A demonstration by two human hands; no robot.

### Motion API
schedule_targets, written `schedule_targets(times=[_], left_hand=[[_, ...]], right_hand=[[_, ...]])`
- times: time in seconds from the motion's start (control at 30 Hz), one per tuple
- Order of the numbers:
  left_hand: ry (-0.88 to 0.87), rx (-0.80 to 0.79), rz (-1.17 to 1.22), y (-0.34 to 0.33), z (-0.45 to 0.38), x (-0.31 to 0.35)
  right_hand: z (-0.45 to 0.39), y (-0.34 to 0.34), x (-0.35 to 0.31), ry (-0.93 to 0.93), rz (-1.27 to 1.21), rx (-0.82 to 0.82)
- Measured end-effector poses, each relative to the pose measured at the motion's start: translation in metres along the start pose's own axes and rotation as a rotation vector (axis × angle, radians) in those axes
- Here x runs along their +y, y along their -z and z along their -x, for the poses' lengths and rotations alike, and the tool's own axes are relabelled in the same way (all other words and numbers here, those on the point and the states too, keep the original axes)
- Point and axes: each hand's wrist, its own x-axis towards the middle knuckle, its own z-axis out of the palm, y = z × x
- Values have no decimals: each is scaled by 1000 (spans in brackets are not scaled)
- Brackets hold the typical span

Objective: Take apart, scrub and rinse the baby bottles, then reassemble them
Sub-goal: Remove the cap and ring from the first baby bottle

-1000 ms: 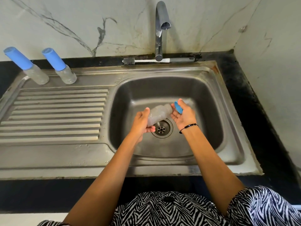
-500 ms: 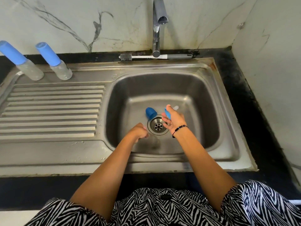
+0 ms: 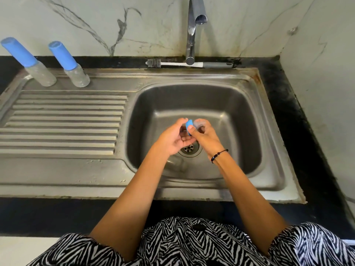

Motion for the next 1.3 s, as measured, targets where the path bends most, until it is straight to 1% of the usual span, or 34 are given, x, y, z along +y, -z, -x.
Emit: schedule_targets(times=[0.13, 0.27, 0.37, 0.43, 0.57, 0.67, 0.77, 0.97, 1.1, 1.17, 1.23, 1.3], left_hand=[[-80, 57, -127, -3, 7, 5], [-163, 77, -297, -17, 15, 4], [-196, 96, -385, -25, 23, 4], [-205, 88, -423, -28, 30, 6], [-196, 101, -376, -35, 41, 9], [-202, 128, -343, -36, 43, 12], [-203, 124, -324, -33, 43, 12], [-197, 117, -312, -28, 46, 13], [-171, 139, -368, -28, 46, 8], [-177, 132, -333, -28, 47, 8], [-205, 96, -278, -29, 48, 10], [-241, 62, -235, -28, 49, 14]], right_hand=[[0, 19, -15, 67, 129, -14], [3, 17, -29, 146, 209, -11], [8, 19, -42, 274, 367, 38], [13, 23, -55, 320, 444, 34], [20, 21, -71, 404, 599, 57], [22, 14, -75, 474, 661, 70], [20, 10, -74, 556, 726, 57], [21, 2, -67, 709, 751, 0], [19, 5, -62, 707, 793, -8], [21, 2, -63, 693, 813, -1], [24, -1, -65, 635, 739, 50], [27, -4, -69, 530, 598, 116]])
